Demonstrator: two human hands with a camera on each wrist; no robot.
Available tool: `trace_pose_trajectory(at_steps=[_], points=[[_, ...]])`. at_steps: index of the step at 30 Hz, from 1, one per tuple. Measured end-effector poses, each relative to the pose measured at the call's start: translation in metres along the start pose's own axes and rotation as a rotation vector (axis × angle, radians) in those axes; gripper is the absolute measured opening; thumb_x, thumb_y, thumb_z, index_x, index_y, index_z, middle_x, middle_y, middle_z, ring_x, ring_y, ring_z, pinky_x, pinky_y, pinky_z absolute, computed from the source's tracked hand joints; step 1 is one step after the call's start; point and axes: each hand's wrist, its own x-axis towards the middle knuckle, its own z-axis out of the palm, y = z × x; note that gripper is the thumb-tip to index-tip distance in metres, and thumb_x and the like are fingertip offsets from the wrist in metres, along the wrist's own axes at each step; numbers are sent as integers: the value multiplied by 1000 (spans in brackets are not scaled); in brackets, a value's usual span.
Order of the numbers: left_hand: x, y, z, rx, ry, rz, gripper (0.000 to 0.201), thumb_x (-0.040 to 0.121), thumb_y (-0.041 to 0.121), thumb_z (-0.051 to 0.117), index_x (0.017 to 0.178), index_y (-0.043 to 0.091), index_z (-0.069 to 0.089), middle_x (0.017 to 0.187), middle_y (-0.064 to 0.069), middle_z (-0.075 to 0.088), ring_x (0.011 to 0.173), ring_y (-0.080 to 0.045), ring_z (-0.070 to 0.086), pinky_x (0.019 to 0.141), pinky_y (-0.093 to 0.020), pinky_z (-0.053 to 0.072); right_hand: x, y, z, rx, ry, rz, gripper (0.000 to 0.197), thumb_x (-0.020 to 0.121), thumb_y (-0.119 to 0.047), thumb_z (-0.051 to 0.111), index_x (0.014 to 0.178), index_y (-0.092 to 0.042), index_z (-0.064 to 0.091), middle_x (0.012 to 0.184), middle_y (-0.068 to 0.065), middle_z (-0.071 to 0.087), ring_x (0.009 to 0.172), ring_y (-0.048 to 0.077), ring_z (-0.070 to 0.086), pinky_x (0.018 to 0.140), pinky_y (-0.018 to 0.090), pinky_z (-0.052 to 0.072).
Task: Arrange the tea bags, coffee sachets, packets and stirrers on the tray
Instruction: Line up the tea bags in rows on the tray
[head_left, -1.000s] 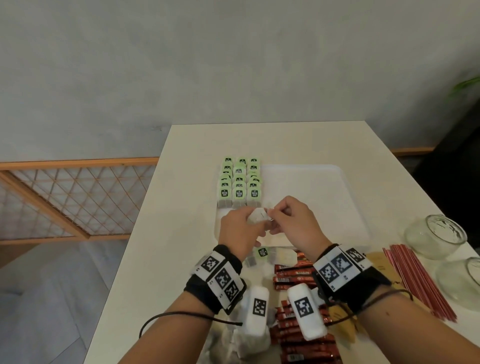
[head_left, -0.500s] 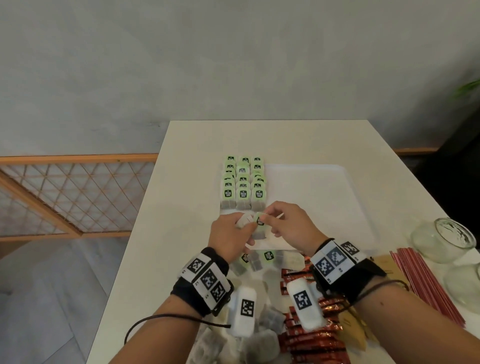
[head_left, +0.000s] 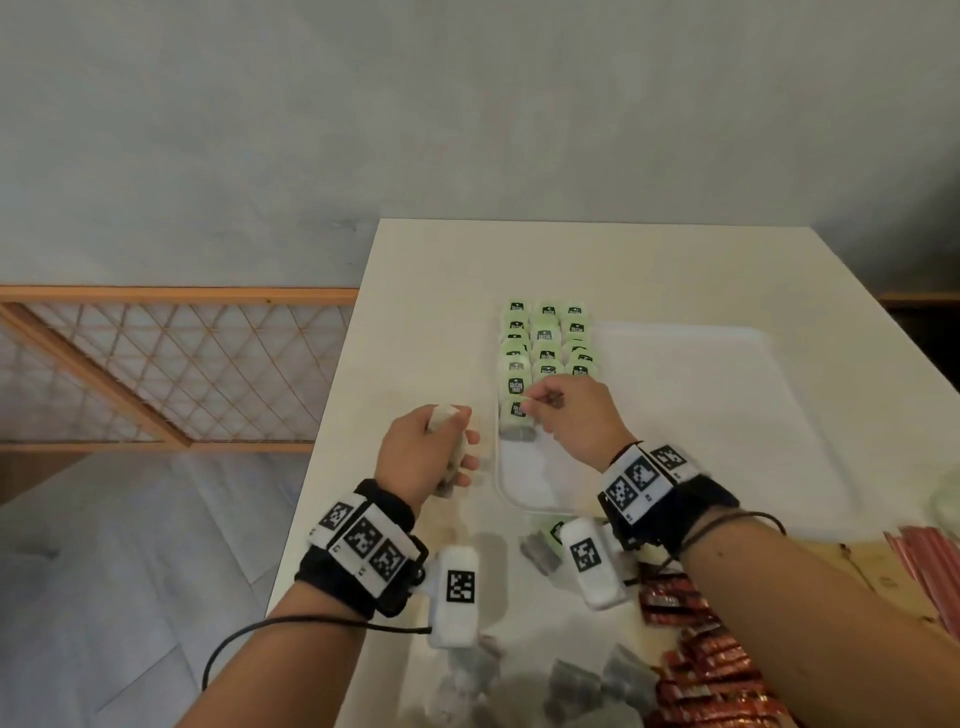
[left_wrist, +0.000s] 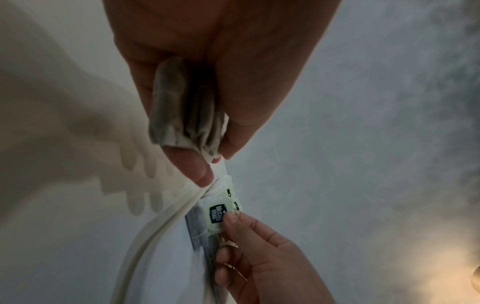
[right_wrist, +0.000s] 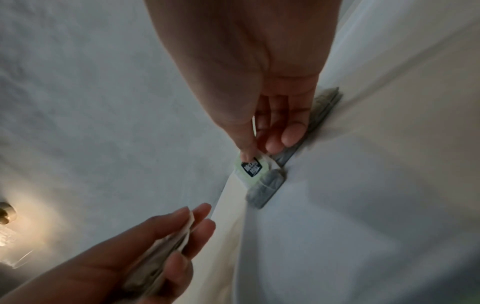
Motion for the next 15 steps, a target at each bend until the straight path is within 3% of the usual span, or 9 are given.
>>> trace_pose_trajectory(at_steps=[4,7,11,15], points=[[9,-4,-8,-61,-21,-1,18,97,20,53,110,15,63,86,-3,74,56,-16,64,50,-26,46,7,1,3,-64,22,-7,7,88,-15,70,93,-13,74,72,-12,63,65,-3,55,65,11,42],[11,-2,-6,-67,-52,1,19,93,15,58,113,15,60,85,-4,72,54,-14,61,45,-23,45,5,-1,1,-47,55,9,10,87,-16,71,96,-14,73,75,-11,63,63,-3,55,66,9,44],[6,1,5,16,-127,22,32,89,15,69,118,18,55,75,-9,65,42,-11,55,38,-20,39,-7,-9,-5,66,102,30,19,84,-21,74,103,-17,70,90,-4,62,72,2,55,75,18,48],[-4,1,19,115,-229,85,43,87,15,70,124,21,49,88,-10,66,42,-9,56,37,-20,38,-30,-23,-12,210,-43,65,17,85,-27,73,98,-16,73,86,-1,68,66,8,56,62,15,46]])
